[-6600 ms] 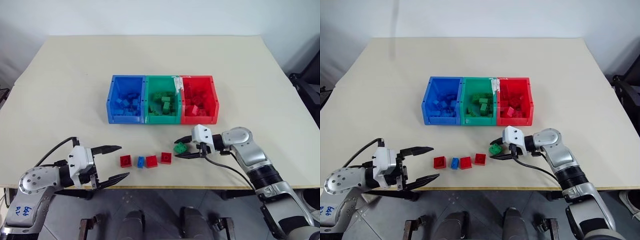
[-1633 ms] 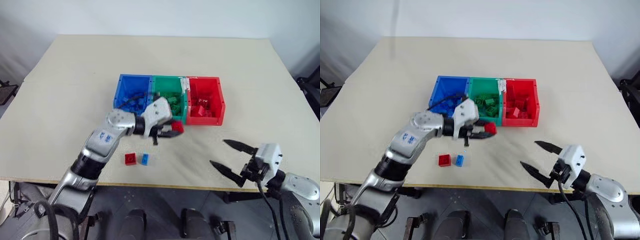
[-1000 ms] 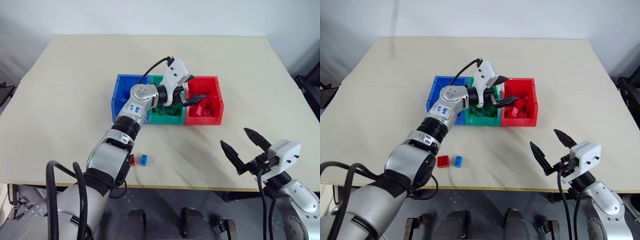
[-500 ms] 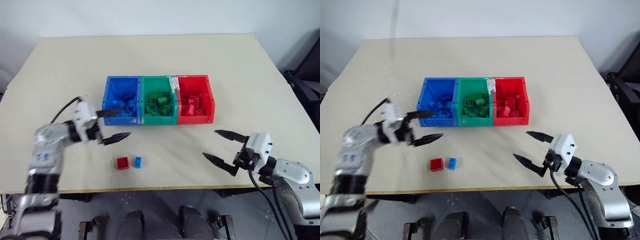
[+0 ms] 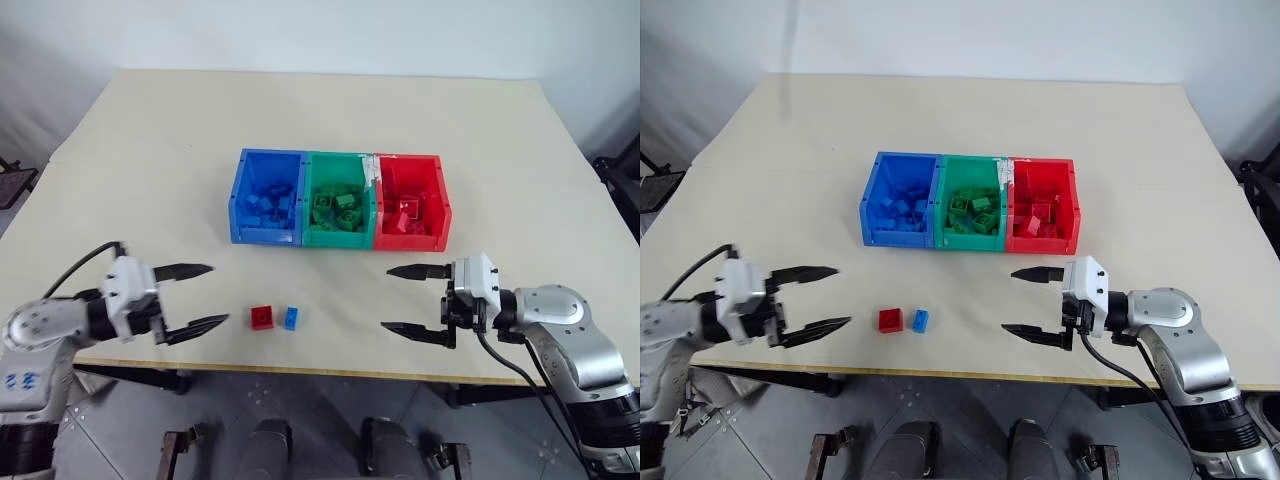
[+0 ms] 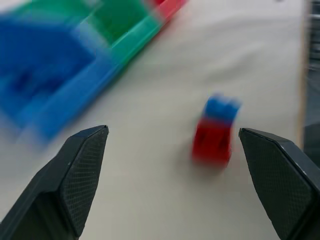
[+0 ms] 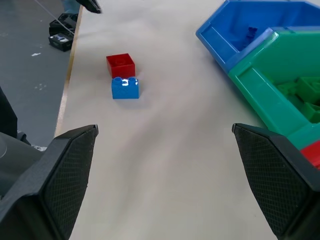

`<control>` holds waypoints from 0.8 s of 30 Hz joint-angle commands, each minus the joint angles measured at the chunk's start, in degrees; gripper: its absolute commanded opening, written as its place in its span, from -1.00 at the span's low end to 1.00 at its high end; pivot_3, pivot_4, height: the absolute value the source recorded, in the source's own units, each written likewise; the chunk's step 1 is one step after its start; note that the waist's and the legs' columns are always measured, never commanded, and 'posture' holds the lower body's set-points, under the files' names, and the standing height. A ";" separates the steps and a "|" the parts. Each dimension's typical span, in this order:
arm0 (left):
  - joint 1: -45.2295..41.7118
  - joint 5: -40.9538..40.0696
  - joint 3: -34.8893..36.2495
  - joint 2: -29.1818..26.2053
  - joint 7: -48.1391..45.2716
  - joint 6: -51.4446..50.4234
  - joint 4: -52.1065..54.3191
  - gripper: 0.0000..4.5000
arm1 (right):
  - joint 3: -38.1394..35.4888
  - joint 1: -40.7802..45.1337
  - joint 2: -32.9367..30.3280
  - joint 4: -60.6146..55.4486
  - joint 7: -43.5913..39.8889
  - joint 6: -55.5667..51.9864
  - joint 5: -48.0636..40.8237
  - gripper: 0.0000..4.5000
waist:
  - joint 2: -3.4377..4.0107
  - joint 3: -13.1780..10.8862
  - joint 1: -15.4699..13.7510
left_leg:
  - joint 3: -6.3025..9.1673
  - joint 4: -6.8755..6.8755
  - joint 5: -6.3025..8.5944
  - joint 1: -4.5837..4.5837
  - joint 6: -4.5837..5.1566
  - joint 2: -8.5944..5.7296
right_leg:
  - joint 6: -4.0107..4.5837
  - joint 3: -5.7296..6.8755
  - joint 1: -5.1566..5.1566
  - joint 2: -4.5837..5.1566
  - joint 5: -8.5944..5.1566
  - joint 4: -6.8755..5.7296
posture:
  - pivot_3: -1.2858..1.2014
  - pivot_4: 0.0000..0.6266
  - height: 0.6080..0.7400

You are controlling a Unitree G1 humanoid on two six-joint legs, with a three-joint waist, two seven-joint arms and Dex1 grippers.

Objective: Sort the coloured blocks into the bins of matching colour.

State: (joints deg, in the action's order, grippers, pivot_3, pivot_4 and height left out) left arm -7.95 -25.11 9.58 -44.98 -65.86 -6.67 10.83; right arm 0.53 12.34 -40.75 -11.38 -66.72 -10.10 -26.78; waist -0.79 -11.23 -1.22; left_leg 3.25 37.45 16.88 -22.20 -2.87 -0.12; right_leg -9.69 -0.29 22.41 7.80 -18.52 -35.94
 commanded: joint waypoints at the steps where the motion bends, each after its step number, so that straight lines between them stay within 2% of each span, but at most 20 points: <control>1: -4.04 3.81 -7.37 0.30 -1.91 0.36 1.12 0.98 | -2.64 -2.20 -1.30 -2.71 1.07 -0.58 -0.45 1.00 | 0.01 0.00 0.31 | -0.01 -0.06 0.00 0.00 0.00 0.00 | 0.00 0.00 0.04 -0.01 0.00 -0.03 | 0.03 -0.52 1.00; 5: -12.20 12.79 -17.80 1.42 -3.61 2.95 -5.82 0.98 | -4.17 -5.28 -1.58 -5.40 3.09 -1.78 -0.80 1.00 | 0.01 0.00 0.60 | -0.05 -0.11 -0.01 0.00 -0.01 0.03 | 0.01 -0.01 0.06 -0.06 0.00 -0.05 | 0.03 -0.52 1.00; 8: -15.38 16.63 -21.83 2.53 -3.56 4.22 -9.46 0.98 | -5.00 -7.16 -1.68 -6.35 3.86 -1.85 -0.63 1.00 | 0.01 0.00 1.28 | -0.08 -0.11 -0.01 0.01 -0.01 0.03 | 0.00 -0.04 0.06 -0.07 0.00 -0.04 | 0.03 -0.52 1.00; 12: -17.16 17.76 -23.96 4.09 -3.46 2.28 -10.83 0.98 | -6.37 -9.63 -1.92 -7.37 4.81 -1.41 -0.41 1.00 | 0.00 0.00 1.25 | -0.07 -0.10 0.01 -0.04 0.02 0.03 | -0.01 -0.04 0.06 -0.08 0.00 -0.02 | 0.03 -0.52 1.00; 15: -17.84 18.00 -24.41 4.79 -3.66 2.42 -11.85 0.72 | -7.54 -12.01 -2.20 -8.03 5.20 -0.99 -0.27 1.00 | 0.01 0.00 1.22 | -0.07 -0.09 0.01 -0.05 0.03 0.03 | -0.02 -0.04 0.06 -0.07 0.01 -0.02 | 0.03 -0.52 1.00; 22: -17.21 17.12 -22.75 4.01 -4.72 0.59 -12.68 -0.26 | -8.71 -15.06 -1.72 -9.04 6.35 -0.27 -0.13 1.00 | 0.01 0.00 1.21 | -0.06 -0.04 0.01 -0.04 0.03 0.03 | -0.03 -0.05 0.04 -0.07 0.01 -0.04 | 0.03 -0.52 1.00; 23: -17.43 16.40 -21.94 4.47 -4.23 0.52 -12.88 -0.34 | -8.75 -15.36 -1.62 -9.14 6.52 -0.25 -0.16 1.00 | 0.01 0.00 1.21 | -0.06 -0.04 0.01 -0.03 0.03 0.03 | -0.03 -0.05 0.04 -0.07 0.01 -0.03 | 0.03 -0.52 1.00; 24: -17.79 14.97 -20.64 5.47 -3.50 0.56 -12.96 -0.33 | -8.81 -15.65 -1.45 -9.25 6.70 0.01 -0.09 1.00 | 0.01 0.00 1.24 | -0.06 -0.04 0.01 -0.02 0.03 0.03 | -0.03 -0.05 0.04 -0.07 0.01 -0.04 | 0.03 -0.52 1.00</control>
State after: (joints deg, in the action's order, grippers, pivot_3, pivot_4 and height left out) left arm -25.51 -8.05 -13.50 -39.94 -70.14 -6.35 -2.54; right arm -7.15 -2.96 -42.28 -18.37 -60.40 -11.22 -26.40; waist -0.78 -11.22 0.02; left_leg 3.20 37.40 16.89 -22.22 -2.85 -0.09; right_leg -9.73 -0.34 22.45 7.73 -18.51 -35.97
